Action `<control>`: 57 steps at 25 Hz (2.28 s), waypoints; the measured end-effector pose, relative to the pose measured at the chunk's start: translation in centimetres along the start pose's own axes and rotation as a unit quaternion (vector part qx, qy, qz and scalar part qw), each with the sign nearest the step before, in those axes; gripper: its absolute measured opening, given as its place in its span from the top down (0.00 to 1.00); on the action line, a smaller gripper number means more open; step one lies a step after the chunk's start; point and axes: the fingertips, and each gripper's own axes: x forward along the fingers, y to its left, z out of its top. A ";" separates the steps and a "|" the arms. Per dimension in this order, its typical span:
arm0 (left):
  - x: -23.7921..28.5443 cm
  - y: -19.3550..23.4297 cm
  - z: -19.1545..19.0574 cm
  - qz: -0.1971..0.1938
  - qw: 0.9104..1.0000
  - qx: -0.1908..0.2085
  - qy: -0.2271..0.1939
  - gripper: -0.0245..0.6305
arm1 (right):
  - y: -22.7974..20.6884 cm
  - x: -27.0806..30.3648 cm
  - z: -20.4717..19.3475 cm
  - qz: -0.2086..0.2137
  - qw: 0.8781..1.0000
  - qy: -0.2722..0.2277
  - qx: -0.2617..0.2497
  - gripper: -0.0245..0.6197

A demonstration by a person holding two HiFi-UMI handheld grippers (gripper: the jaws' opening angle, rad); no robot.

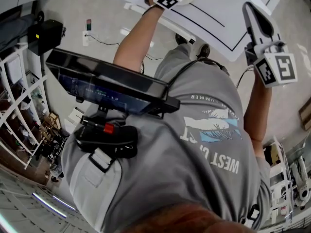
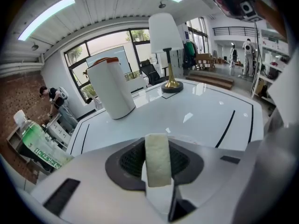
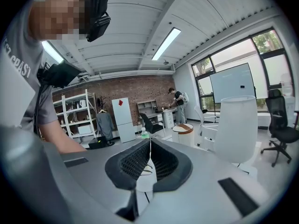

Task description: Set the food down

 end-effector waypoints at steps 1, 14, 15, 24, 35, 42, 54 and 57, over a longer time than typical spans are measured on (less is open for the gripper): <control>0.4 -0.2 -0.4 0.000 1.000 0.009 0.011 0.81 | -0.1 0.0 0.0 0.000 1.000 0.001 0.000 0.95; 3.1 -1.4 -3.1 0.026 0.985 0.146 0.085 0.81 | -0.9 0.0 -0.8 0.001 1.000 0.010 0.004 0.95; 3.2 -1.5 -3.3 0.027 0.984 0.153 0.089 0.81 | -0.9 0.0 -0.9 0.002 1.000 0.010 0.003 0.95; 3.3 -2.0 -3.5 0.048 0.977 0.183 0.100 0.81 | -1.2 -1.1 -1.2 0.002 1.000 0.012 0.003 0.95; 2.3 -3.8 -3.4 0.043 0.981 0.167 0.093 0.79 | -1.1 -3.1 -1.6 0.003 1.000 0.011 0.002 0.95; 1.7 -5.0 -3.3 0.056 0.979 0.169 0.094 0.77 | -0.8 -4.7 -2.4 0.004 1.000 0.022 0.006 0.95; -0.7 -6.0 -1.8 0.102 0.975 0.184 0.068 0.75 | 0.3 -6.5 -3.2 0.018 1.000 0.017 -0.002 0.95; -2.1 -5.4 -0.3 0.119 0.974 0.184 0.052 0.75 | 0.8 -6.8 -3.3 0.025 1.000 0.016 -0.005 0.95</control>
